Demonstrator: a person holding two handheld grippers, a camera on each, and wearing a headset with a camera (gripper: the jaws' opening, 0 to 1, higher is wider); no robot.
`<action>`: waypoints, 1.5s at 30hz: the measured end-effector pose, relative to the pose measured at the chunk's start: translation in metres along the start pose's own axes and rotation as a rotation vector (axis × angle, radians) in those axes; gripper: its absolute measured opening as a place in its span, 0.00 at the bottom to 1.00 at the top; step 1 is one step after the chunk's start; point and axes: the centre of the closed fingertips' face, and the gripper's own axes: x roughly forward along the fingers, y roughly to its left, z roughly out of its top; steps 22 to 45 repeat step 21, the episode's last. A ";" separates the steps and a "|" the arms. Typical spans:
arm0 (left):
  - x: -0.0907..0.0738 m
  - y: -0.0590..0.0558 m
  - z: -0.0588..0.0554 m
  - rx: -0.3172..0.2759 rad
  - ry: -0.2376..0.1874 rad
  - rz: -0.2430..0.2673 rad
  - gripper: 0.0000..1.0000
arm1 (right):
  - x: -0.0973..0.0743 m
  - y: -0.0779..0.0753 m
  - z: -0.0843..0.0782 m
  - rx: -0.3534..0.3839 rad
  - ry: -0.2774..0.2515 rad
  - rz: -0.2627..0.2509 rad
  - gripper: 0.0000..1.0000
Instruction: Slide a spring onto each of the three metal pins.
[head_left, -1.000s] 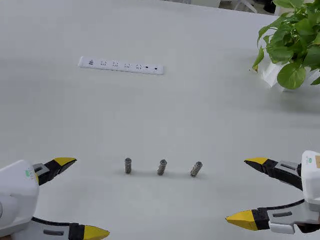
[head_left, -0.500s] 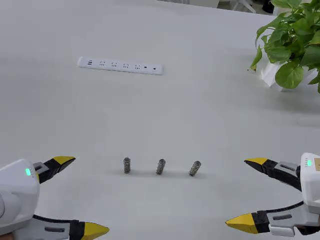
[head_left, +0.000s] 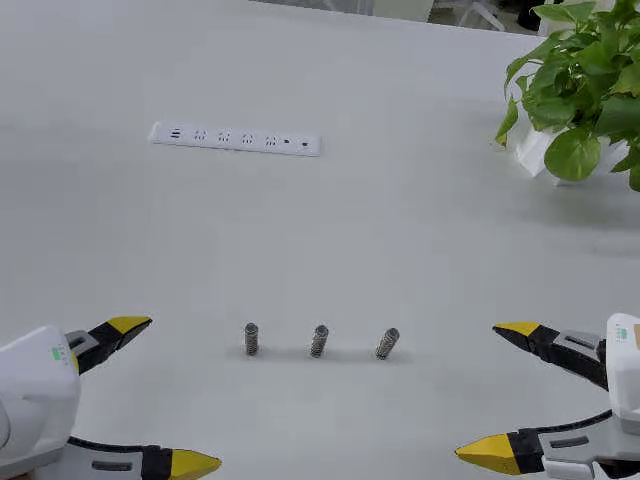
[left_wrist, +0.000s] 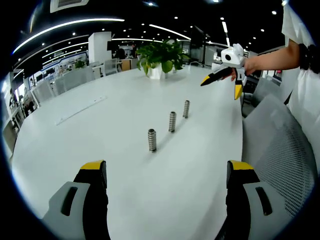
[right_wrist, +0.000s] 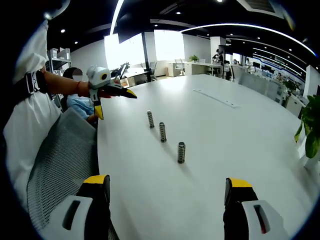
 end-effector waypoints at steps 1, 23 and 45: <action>0.000 0.000 0.000 -0.001 0.001 0.000 0.99 | 0.000 0.000 0.000 0.001 0.000 0.000 0.95; 0.001 -0.002 -0.004 -0.012 -0.001 -0.010 0.99 | 0.004 0.003 -0.002 0.009 -0.001 0.008 0.93; 0.001 -0.002 -0.004 -0.012 -0.001 -0.010 0.99 | 0.004 0.003 -0.002 0.009 -0.001 0.008 0.93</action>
